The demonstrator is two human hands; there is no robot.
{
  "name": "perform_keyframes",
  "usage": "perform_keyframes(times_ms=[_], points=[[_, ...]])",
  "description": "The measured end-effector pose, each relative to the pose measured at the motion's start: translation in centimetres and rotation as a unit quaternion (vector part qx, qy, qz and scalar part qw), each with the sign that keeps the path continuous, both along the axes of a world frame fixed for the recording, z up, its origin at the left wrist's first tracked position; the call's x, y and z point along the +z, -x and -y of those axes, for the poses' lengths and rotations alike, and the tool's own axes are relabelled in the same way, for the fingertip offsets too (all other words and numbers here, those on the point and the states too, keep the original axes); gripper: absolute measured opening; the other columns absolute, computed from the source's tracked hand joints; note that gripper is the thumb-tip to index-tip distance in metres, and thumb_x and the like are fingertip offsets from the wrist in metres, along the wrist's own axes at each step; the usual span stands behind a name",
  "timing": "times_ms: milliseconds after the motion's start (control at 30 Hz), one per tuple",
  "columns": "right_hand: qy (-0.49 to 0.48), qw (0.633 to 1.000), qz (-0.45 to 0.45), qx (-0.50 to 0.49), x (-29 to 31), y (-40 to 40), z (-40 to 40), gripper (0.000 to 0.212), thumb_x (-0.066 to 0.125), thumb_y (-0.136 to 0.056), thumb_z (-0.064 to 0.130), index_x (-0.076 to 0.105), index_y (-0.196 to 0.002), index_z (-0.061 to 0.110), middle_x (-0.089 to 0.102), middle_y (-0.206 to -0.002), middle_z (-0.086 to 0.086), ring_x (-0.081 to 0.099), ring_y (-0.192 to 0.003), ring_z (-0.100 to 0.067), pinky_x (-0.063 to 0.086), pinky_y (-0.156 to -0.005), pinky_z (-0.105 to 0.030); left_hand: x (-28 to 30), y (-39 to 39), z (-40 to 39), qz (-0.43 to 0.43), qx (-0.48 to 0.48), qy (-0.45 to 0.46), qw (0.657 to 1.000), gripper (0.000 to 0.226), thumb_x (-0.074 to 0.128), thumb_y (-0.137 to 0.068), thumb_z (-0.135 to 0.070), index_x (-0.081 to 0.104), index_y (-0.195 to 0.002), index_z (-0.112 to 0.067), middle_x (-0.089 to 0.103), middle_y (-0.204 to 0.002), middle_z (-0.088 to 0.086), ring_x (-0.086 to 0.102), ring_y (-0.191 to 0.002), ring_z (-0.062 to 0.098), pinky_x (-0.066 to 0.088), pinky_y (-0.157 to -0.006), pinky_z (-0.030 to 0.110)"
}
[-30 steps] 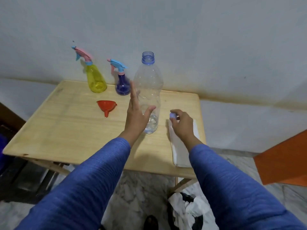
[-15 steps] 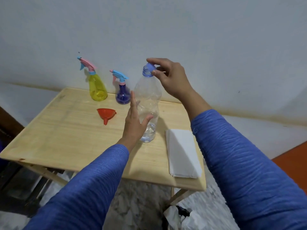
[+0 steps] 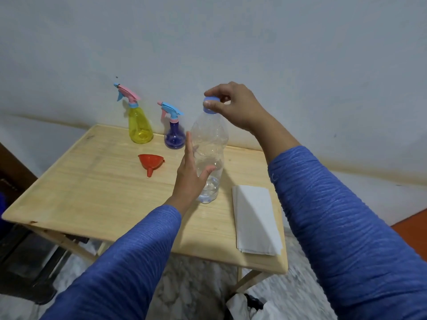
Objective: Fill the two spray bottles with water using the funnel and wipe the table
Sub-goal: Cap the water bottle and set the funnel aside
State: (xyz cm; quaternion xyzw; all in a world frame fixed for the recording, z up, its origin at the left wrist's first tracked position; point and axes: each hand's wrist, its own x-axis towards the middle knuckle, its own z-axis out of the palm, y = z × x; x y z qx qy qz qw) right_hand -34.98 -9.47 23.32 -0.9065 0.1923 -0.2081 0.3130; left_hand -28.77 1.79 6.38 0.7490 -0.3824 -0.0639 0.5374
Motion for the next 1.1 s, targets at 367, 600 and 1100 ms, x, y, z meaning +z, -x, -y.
perform_keyframes(times_ms=[367, 600, 1100], points=[[-0.147, 0.976, 0.128, -0.093, -2.8, -1.7, -1.2, 0.030, 0.068, -0.084, 0.026, 0.063, -0.110, 0.013, 0.056, -0.092, -0.004, 0.053, -0.083, -0.011, 0.046, -0.079, -0.022, 0.0, -0.3, -0.1, -0.011, 0.003, 0.002, 1.000, 0.107, 0.070, -0.081, -0.020, -0.015, -0.136, -0.053, 0.032, -0.150, 0.001, 0.037, -0.134, 0.015, 0.036, -0.104, 0.029], [-0.209, 0.974, 0.085, -0.026, -2.2, -0.7, -0.2, 0.023, 0.058, -0.091, 0.017, 0.063, -0.113, 0.009, 0.063, -0.112, -0.006, 0.056, -0.102, -0.015, 0.046, -0.089, -0.026, -0.1, -0.2, 0.0, -0.010, -0.008, 0.002, 1.000, 0.106, 0.070, -0.081, -0.021, -0.014, -0.135, -0.054, 0.036, -0.147, 0.001, 0.037, -0.133, 0.014, 0.036, -0.103, 0.029], [-0.258, 0.947, 0.179, -0.062, -4.6, -1.0, -1.5, 0.017, 0.062, -0.088, 0.018, 0.059, -0.105, 0.017, 0.067, -0.110, -0.008, 0.059, -0.099, -0.014, 0.046, -0.086, -0.022, -0.2, -0.2, -0.1, -0.014, -0.014, 0.003, 1.000, 0.106, 0.071, -0.081, -0.022, -0.014, -0.137, -0.054, 0.031, -0.150, -0.002, 0.036, -0.134, 0.013, 0.035, -0.105, 0.031]])
